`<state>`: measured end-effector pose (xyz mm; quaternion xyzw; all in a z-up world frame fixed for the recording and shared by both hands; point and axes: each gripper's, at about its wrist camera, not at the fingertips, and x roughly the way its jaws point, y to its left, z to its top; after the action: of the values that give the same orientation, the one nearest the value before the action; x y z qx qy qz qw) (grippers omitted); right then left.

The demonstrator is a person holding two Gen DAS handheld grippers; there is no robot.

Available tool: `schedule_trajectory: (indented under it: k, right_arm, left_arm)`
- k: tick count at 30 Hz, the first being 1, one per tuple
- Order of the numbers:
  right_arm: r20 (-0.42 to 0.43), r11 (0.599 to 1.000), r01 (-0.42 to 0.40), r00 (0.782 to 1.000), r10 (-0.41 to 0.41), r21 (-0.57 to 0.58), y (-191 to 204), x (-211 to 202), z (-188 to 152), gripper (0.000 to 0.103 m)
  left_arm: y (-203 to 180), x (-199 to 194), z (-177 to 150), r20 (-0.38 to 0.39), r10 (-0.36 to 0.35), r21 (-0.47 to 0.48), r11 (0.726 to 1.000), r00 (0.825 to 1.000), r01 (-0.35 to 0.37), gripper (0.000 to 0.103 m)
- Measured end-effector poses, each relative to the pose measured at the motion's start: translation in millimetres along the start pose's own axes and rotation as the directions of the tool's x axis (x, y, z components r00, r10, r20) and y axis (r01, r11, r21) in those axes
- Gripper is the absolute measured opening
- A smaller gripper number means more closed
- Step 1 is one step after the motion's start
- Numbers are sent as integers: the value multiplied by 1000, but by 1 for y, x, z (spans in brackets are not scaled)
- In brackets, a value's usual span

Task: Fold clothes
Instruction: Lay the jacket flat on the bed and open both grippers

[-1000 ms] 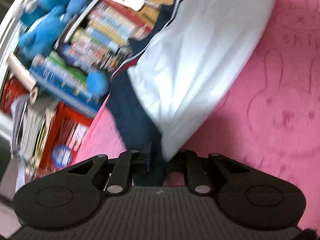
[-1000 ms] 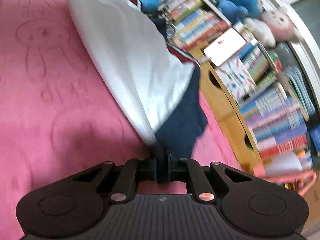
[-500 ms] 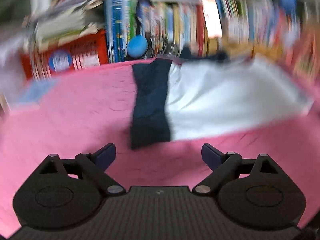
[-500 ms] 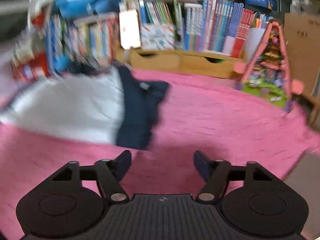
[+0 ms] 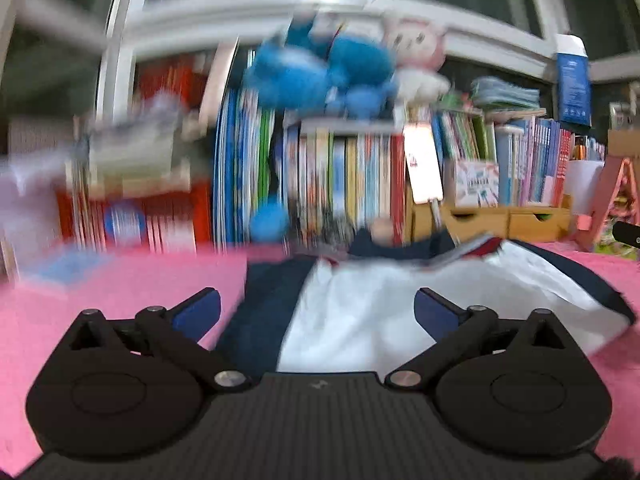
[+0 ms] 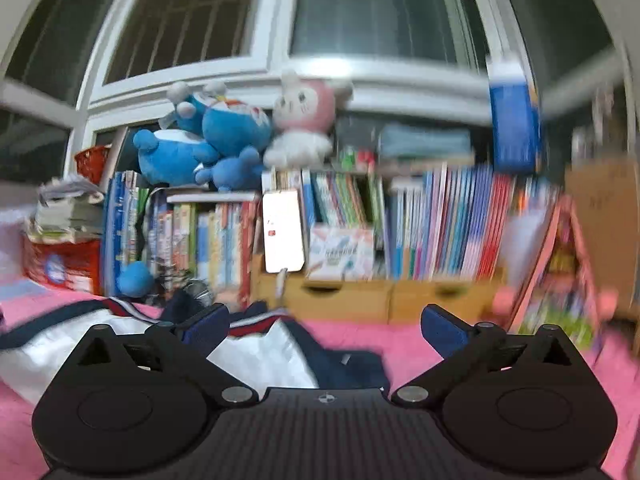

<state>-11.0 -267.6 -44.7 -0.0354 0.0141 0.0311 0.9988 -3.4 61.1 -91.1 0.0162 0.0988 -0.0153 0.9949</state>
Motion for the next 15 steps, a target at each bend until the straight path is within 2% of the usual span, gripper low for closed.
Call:
schedule_trajectory:
  k: [1, 2, 4, 6, 10, 13, 15]
  right_arm:
    - [-14, 1000, -13, 1000, 13, -16, 4, 2, -3, 103]
    - [-33, 999, -29, 999, 28, -30, 8, 5, -6, 103]
    - [-89, 996, -71, 994, 66, -50, 12, 11, -7, 103]
    - [-101, 993, -94, 991, 86, -69, 17, 12, -7, 103]
    - [-145, 990, -117, 984, 106, -72, 24, 16, -8, 103]
    - [-193, 991, -118, 976, 103, -69, 28, 20, -10, 103]
    - [-245, 988, -137, 963, 115, -73, 31, 26, -12, 103]
  left_arm:
    - [-8, 2, 1, 35, 15, 40, 999, 999, -17, 103]
    - [-16, 7, 0, 27, 11, 72, 997, 1000, -13, 103]
    - [-27, 16, -1, -6, -1, 129, 992, 1000, 2, 103]
    - [-36, 23, -2, -48, -12, 180, 984, 999, 20, 103]
    - [-34, 34, -4, -122, -18, 171, 985, 992, 39, 103]
    - [-29, 47, -7, -205, -3, 138, 990, 979, 32, 103]
    - [-29, 54, -9, -253, 3, 136, 990, 968, 33, 103]
